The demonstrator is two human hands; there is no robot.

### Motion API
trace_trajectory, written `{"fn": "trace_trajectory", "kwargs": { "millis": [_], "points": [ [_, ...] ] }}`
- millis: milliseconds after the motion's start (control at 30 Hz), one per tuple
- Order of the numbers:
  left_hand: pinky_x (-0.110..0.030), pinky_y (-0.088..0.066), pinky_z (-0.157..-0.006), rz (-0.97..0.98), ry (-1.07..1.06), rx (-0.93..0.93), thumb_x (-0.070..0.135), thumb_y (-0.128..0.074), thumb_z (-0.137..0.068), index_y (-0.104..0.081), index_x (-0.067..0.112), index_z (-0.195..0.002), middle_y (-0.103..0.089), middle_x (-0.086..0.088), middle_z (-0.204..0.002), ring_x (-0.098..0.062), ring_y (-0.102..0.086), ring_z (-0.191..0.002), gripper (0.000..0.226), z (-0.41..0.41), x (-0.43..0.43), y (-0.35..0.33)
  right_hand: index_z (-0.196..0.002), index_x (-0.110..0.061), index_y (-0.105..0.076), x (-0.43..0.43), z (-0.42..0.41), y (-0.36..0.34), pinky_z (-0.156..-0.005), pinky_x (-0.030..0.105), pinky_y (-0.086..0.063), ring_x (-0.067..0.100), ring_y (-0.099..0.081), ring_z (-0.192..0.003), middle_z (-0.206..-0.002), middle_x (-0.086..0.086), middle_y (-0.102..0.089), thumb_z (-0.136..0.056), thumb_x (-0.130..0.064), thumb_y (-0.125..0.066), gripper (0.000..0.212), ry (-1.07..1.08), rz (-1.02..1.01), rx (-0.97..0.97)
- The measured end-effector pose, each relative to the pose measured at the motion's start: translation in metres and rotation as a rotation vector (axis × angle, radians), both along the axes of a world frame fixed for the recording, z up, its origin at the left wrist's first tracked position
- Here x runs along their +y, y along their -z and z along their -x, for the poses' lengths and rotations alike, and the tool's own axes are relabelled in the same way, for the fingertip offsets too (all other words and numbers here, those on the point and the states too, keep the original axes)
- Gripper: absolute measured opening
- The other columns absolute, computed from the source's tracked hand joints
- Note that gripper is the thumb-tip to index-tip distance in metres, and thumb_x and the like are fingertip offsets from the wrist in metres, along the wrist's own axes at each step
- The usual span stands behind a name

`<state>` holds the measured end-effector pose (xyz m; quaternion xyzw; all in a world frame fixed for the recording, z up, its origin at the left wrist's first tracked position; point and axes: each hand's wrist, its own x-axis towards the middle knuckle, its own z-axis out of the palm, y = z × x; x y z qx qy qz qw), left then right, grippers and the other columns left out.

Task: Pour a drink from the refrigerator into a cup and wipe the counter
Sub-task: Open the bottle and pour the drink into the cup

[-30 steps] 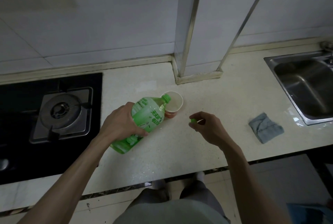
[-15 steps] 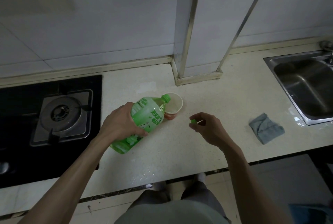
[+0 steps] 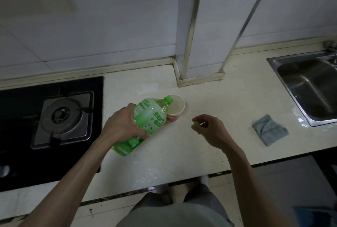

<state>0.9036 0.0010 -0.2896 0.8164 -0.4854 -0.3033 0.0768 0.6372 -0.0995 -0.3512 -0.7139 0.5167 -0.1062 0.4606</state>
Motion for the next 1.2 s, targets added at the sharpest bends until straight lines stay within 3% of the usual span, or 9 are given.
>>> {"fn": "trace_trajectory", "kwargs": {
  "millis": [1200],
  "points": [
    [-0.034, -0.054, -0.076, -0.050, 0.010, 0.001, 0.048, -0.090, -0.051, -0.048, 0.027, -0.121, -0.062, 0.007, -0.103, -0.015, -0.061, -0.089, 0.084, -0.005, -0.008, 0.005, -0.115, -0.013, -0.064, -0.012, -0.003, 0.007, -0.071, 0.019, -0.052, 0.008, -0.064, -0.082, -0.105, 0.000, -0.066, -0.090, -0.022, -0.066, 0.027, -0.025, 0.023, 0.034]
  ]
}}
